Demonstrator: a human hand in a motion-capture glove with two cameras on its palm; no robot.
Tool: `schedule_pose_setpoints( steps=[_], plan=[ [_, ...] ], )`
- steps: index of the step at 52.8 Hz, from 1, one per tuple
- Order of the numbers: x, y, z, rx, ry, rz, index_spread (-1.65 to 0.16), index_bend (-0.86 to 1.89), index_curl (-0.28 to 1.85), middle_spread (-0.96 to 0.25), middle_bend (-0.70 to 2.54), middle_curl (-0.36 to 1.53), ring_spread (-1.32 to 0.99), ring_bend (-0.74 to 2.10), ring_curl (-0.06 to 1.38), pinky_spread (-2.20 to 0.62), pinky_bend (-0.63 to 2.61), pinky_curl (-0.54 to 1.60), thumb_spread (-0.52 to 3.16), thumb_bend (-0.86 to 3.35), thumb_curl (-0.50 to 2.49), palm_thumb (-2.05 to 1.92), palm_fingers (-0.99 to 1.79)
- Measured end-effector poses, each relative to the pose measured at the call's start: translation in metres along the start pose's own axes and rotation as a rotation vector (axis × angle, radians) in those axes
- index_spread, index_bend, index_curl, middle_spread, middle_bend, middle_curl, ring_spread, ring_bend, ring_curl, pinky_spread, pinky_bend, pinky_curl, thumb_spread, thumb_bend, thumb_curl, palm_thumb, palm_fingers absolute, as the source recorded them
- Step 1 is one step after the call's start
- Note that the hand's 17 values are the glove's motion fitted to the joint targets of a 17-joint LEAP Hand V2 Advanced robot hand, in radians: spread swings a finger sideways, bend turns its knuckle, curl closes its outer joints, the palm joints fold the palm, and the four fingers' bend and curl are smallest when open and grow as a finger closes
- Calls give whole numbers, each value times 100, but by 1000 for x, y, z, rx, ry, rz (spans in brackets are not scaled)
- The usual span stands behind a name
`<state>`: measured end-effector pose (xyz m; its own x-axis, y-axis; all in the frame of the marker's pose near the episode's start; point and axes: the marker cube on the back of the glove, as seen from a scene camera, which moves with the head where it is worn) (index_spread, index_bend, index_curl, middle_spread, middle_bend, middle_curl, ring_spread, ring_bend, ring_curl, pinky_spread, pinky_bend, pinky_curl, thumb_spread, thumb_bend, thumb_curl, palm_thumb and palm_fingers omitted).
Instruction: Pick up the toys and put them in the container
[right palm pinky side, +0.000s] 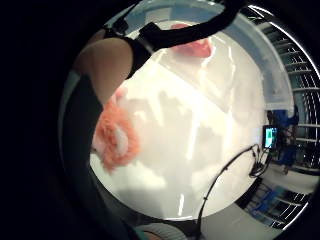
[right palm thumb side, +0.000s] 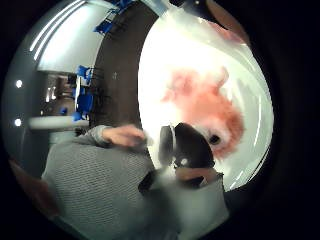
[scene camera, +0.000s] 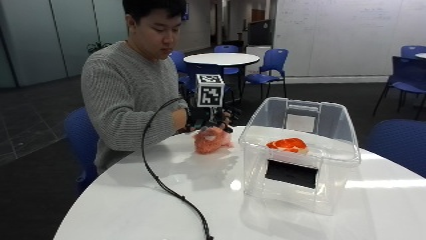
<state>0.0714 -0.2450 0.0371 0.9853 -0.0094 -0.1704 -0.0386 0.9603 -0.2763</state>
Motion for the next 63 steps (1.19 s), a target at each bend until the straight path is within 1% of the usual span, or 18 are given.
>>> schedule_pose_setpoints(
  steps=[9,14,16,18,25,28,30,34,36,37,39,41,42,46,48,53,57,63],
  plan=[
    [-11,-6,55,-115,-73,21,-40,15,34,-20,18,42,-21,55,39,3,91,37,142,0,40,15,-2],
    [-18,-7,74,-183,-57,39,-40,16,34,-17,9,36,-22,62,40,2,101,38,140,-1,40,16,-3],
    [-22,-7,76,-200,-15,55,-39,14,33,-15,6,34,-23,69,41,1,107,40,140,0,40,18,-2],
    [-27,-8,77,-208,35,72,-38,4,29,-13,3,30,-25,85,45,-6,119,43,139,0,41,20,1],
    [-34,-8,80,-221,220,82,-36,-1,20,-8,9,25,-31,116,52,-21,149,47,138,0,42,24,5],
    [-30,-9,79,-198,296,146,-35,-1,16,-6,14,25,-32,125,54,-26,155,48,137,0,42,26,7],
    [-34,-10,79,-183,291,161,-35,0,14,-5,16,25,-33,128,54,-28,158,48,137,1,43,27,7],
    [-40,-8,81,-183,252,90,-34,1,12,-4,15,25,-34,137,56,-31,164,48,138,1,44,29,10],
    [-36,-8,81,-175,285,109,-33,2,10,-4,14,24,-35,142,56,-33,166,48,138,1,44,31,11],
    [-31,-8,81,-165,319,141,-33,-1,9,-5,28,28,-35,140,55,-33,163,46,138,2,44,32,18],
    [-22,-9,79,-139,378,201,-33,-1,6,-6,32,29,-36,141,55,-35,162,45,139,2,45,33,22],
    [-25,-11,78,-102,293,192,-34,2,6,-8,40,32,-37,141,54,-36,160,44,140,4,46,37,29],
    [-30,-12,79,-78,214,171,-34,2,5,-12,61,39,-37,137,53,-36,154,42,139,5,48,39,41],
    [-35,-15,79,-9,56,150,-35,9,5,-17,71,43,-38,133,52,-37,150,41,133,8,53,48,46],
    [-34,-16,79,5,45,158,-36,22,7,-20,81,47,-39,133,52,-37,141,39,127,11,58,58,66],
    [-21,-14,76,16,214,163,-37,29,11,-23,84,50,-41,129,51,-38,133,38,115,13,65,66,75],
    [-34,-16,77,32,73,158,-38,36,15,-25,85,53,-41,128,52,-38,128,38,106,13,71,69,82],
    [-36,-18,77,37,29,156,-40,43,19,-27,87,56,-43,126,53,-39,123,39,94,13,78,71,84]
  ],
)
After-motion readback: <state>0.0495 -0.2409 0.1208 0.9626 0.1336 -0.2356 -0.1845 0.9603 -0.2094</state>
